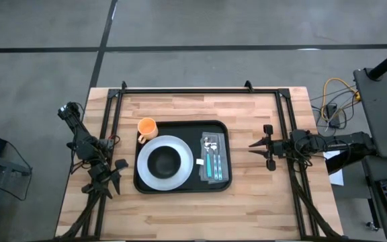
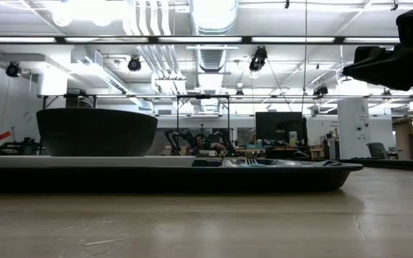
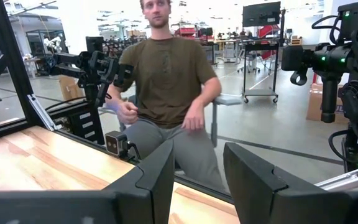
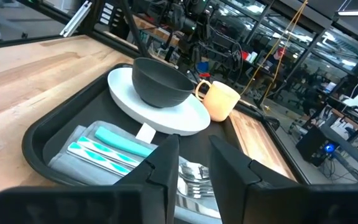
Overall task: Set up tray
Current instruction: Return to Home Position
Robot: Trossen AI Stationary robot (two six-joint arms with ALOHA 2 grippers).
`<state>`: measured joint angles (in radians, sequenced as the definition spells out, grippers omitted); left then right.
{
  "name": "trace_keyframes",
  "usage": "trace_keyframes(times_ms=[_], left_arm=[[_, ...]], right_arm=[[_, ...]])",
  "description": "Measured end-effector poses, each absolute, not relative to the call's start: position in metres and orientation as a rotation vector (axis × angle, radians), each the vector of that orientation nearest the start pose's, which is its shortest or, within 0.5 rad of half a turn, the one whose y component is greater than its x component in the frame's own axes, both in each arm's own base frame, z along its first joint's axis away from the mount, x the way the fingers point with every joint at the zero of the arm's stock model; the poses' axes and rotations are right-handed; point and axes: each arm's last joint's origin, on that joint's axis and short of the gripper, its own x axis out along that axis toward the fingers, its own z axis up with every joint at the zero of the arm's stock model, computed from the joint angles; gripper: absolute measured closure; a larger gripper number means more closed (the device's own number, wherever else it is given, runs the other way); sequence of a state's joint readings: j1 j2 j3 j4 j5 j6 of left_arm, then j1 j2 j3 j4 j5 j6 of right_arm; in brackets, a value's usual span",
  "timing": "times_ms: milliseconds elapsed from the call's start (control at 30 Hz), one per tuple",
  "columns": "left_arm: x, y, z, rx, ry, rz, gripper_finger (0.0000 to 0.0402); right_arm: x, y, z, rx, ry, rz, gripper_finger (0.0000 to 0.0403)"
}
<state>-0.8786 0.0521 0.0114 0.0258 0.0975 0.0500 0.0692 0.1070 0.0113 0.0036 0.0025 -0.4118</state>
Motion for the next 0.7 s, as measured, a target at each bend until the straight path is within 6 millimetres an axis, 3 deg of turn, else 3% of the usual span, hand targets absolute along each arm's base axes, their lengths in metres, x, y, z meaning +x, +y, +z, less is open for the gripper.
trace_keyframes(times_ms=[700], left_arm=[[0.0617,-0.0789,0.1659,0.052,-0.01,-0.976,0.0281]], right_arm=[[0.1032,0.0071,0.1592,-0.414,0.076,0.085,0.0322]])
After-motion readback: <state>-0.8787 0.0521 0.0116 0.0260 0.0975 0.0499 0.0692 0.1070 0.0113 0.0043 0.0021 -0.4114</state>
